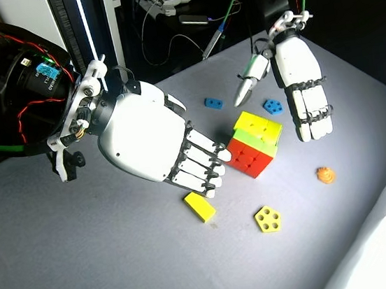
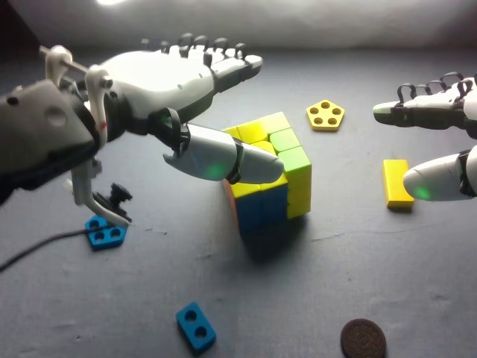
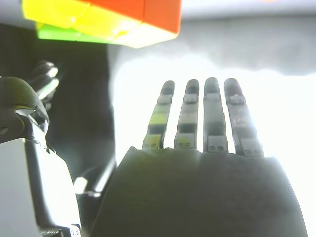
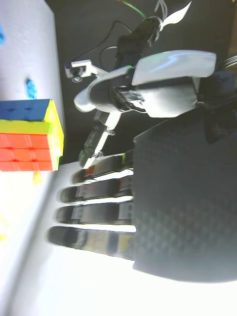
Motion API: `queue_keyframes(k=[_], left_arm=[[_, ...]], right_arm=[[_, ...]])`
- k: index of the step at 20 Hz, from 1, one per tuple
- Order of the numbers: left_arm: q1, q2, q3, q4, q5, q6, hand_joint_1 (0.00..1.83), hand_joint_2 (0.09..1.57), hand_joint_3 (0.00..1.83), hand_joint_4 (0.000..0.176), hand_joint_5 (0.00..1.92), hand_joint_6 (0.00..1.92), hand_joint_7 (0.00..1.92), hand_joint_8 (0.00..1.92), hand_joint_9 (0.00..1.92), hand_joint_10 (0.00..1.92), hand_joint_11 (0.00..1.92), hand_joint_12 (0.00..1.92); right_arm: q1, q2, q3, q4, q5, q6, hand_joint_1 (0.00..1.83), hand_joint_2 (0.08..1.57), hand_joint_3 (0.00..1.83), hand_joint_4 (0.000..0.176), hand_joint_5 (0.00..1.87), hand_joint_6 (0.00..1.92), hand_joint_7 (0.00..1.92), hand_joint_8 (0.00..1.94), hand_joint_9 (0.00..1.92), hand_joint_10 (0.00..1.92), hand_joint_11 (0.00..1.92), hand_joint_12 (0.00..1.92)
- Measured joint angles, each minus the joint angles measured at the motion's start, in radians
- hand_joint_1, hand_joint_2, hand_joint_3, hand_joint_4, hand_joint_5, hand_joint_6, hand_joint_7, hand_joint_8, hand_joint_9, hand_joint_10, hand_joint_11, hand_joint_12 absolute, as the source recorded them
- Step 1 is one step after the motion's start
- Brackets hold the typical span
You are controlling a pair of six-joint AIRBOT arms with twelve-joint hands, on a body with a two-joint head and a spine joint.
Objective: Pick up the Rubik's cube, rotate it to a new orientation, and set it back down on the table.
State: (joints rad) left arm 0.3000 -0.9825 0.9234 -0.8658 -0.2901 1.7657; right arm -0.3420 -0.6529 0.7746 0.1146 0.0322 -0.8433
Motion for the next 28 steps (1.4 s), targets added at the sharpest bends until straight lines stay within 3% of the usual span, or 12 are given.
queue_keyframes(k=[1, 2, 3, 4, 5, 7, 8, 11, 13, 16, 28], left_arm=[[-0.047, 0.023, -0.007, 0.071, 0.109, 0.000, 0.02, 1.06, 0.00, 0.024, 0.08, 0.01, 0.24, 0.02, 0.17, 0.02, 0.00, 0.66], [-0.058, 0.030, -0.012, 0.086, 0.135, 0.000, 0.02, 1.06, 0.00, 0.024, 0.08, 0.01, 0.24, 0.02, 0.17, 0.02, 0.00, 0.66], [-0.071, 0.035, -0.015, 0.102, 0.158, 0.000, 0.07, 1.11, 0.00, 0.013, 0.27, 0.03, 0.45, 0.05, 0.39, 0.09, 0.00, 1.09], [-0.091, 0.045, -0.023, 0.130, 0.203, -0.001, 0.09, 1.20, 0.02, 0.000, 0.60, 0.09, 0.71, 0.24, 0.52, 0.67, 0.13, 1.49], [-0.108, 0.051, -0.029, 0.143, 0.230, -0.001, 0.10, 1.24, 0.01, 0.000, 0.73, 0.10, 0.74, 0.46, 0.50, 1.02, 0.18, 1.62], [-0.136, 0.058, -0.037, 0.156, 0.263, -0.001, 0.09, 1.31, 0.00, 0.000, 0.89, 0.18, 0.64, 1.07, 0.48, 1.41, 0.25, 1.75], [-0.151, 0.060, -0.040, 0.175, 0.288, -0.001, 0.05, 1.34, 0.00, 0.000, 0.87, 0.40, 0.64, 1.23, 0.52, 1.49, 0.29, 1.78], [-0.198, 0.060, -0.050, 0.203, 0.322, -0.001, 0.05, 1.38, 0.00, 0.000, 0.76, 1.05, 0.72, 1.47, 0.65, 1.62, 0.39, 1.90], [-0.202, 0.061, -0.060, 0.200, 0.329, -0.001, 0.08, 1.39, 0.00, 0.000, 0.71, 1.28, 0.77, 1.54, 0.71, 1.73, 0.48, 1.92], [-0.220, 0.064, -0.067, 0.218, 0.315, -0.002, 0.10, 1.40, 0.00, 0.000, 0.72, 1.35, 0.87, 1.51, 0.79, 1.71, 0.55, 1.92], [-0.244, 0.065, -0.069, 0.211, 0.298, -0.002, 0.12, 1.39, 0.00, 0.000, 0.62, 1.57, 0.80, 1.66, 0.75, 1.83, 0.59, 1.92]], right_arm=[[0.000, 0.000, 0.000, 0.000, 0.000, 0.000, 0.01, 1.26, 0.00, 0.000, 0.11, 0.02, 0.23, 0.02, 0.22, 0.03, 0.00, 0.76], [0.000, 0.000, 0.000, 0.000, 0.000, 0.000, 0.01, 1.26, 0.00, 0.000, 0.11, 0.02, 0.23, 0.02, 0.22, 0.03, 0.00, 0.76], [0.000, 0.000, 0.000, -0.001, 0.000, 0.000, 0.05, 1.24, 0.00, 0.000, 0.29, 0.09, 0.44, 0.08, 0.44, 0.14, 0.00, 1.17], [0.000, -0.001, 0.000, -0.003, 0.001, 0.000, 0.12, 1.25, 0.00, 0.000, 0.53, 0.33, 0.71, 0.32, 0.54, 0.81, 0.08, 1.61], [0.000, -0.001, 0.000, -0.002, 0.005, 0.000, 0.13, 1.25, 0.00, 0.000, 0.54, 0.60, 0.73, 0.62, 0.52, 1.20, 0.15, 1.79], [0.000, -0.001, 0.000, -0.003, 0.006, 0.000, 0.16, 1.26, 0.00, 0.000, 0.67, 0.95, 0.75, 1.24, 0.57, 1.66, 0.39, 1.92], [0.000, -0.001, 0.000, -0.003, 0.002, 0.000, 0.10, 1.27, 0.00, 0.000, 0.71, 1.08, 0.79, 1.32, 0.63, 1.65, 0.47, 1.92], [0.000, -0.001, 0.000, -0.005, 0.004, 0.000, 0.10, 1.28, 0.00, 0.000, 0.77, 1.25, 0.87, 1.37, 0.71, 1.65, 0.62, 1.92], [0.000, -0.001, 0.000, -0.005, 0.004, 0.000, 0.07, 1.31, 0.01, 0.000, 0.80, 1.30, 0.89, 1.38, 0.75, 1.67, 0.71, 1.92], [0.000, -0.002, 0.000, -0.006, 0.005, 0.000, 0.06, 1.32, 0.00, 0.000, 0.78, 1.33, 0.89, 1.39, 0.75, 1.69, 0.70, 1.92], [-0.011, -0.003, 0.000, -0.007, 0.008, 0.000, 0.05, 1.32, 0.00, 0.000, 0.72, 1.41, 0.81, 1.49, 0.70, 1.74, 0.69, 1.92]])
